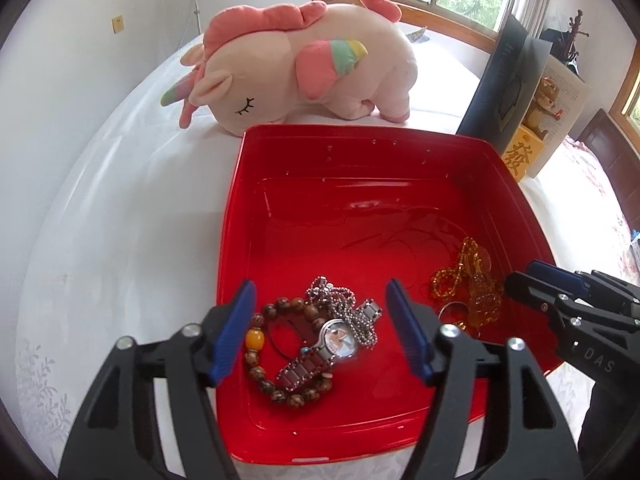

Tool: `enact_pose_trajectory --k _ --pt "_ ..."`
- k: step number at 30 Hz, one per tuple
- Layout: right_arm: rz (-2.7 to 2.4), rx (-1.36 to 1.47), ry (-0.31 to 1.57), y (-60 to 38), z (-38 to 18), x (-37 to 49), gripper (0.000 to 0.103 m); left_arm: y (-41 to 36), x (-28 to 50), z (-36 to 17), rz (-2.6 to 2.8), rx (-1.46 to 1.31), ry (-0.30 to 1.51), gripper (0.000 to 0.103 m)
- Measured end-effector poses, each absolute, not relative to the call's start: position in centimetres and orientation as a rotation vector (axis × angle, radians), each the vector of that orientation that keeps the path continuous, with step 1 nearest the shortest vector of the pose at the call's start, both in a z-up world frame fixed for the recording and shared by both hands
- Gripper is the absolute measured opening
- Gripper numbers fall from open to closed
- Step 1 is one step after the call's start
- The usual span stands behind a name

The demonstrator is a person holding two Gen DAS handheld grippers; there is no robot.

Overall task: Organize jewelry
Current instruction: 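Move both grippers open away from the tin toward the remaining jewelry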

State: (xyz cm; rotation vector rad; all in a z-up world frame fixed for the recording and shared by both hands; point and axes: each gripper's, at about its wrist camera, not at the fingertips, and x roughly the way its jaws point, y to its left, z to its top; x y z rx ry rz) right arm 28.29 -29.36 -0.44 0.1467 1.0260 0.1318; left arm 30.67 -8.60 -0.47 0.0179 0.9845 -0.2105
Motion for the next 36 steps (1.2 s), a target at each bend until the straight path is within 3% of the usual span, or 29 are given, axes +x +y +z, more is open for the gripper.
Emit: enact_pose_trajectory --k 7,22,36 --pt "0.118 0.166 1.018 -29.9 0.1 27.3 0.039 -8.2 29.2 0.6 -0.198 0.026 0.952 0.088" --pt "0.122 0.194 1.003 -31.3 1.3 20.2 0.042 -7.8 21.5 2.8 -0.3 0.071 0.927 0.089" --pt "0.147 0.197 1.014 -31.2 -0.6 10.9 0.042 -6.1 14.5 -2.3 -0.365 0.042 1.076 0.085"
